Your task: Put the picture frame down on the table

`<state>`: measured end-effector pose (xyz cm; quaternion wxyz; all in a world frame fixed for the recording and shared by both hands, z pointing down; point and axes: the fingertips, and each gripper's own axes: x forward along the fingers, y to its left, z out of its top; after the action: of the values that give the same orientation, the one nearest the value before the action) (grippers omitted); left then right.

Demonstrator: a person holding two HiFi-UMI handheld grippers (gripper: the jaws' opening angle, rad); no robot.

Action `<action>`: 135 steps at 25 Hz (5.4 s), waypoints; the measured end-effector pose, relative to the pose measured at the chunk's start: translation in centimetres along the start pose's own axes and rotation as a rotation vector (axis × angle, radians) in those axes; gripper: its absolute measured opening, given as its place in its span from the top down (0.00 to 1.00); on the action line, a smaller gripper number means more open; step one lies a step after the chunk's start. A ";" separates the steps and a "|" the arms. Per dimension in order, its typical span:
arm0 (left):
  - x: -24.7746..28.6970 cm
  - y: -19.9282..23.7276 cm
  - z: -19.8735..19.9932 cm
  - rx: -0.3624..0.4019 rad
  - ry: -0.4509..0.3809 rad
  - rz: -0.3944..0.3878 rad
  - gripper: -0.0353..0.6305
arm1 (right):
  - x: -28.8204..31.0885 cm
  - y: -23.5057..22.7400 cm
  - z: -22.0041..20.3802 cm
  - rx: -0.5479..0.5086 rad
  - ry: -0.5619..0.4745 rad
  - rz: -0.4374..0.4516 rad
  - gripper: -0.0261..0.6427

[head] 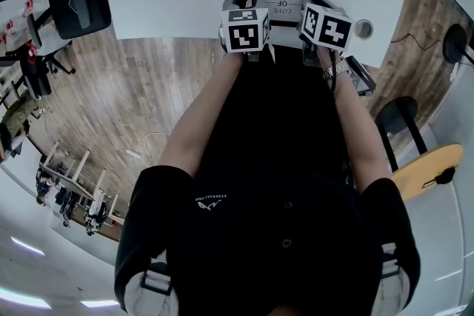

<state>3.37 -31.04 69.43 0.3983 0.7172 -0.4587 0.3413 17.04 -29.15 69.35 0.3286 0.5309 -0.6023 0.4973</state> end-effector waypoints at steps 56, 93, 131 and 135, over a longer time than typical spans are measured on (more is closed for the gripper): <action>-4.5 -0.7 -0.2 0.023 -0.114 0.057 0.94 | -3.6 1.9 -0.8 -0.097 -0.079 0.057 0.96; -17.3 -7.0 5.0 0.134 -0.402 -0.016 0.94 | -17.2 5.6 2.3 -0.167 -0.372 0.178 0.96; -36.5 -12.6 18.1 0.296 -1.031 -0.003 0.94 | -36.9 8.8 10.9 -0.377 -0.928 0.135 0.96; -38.9 -13.2 20.2 0.313 -1.112 0.002 0.94 | -39.7 8.9 12.4 -0.401 -1.018 0.125 0.96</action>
<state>4.65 -30.41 23.68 -0.0140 0.8388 -0.5438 -0.0228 18.86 -29.03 26.83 0.0603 0.5947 -0.7985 0.0720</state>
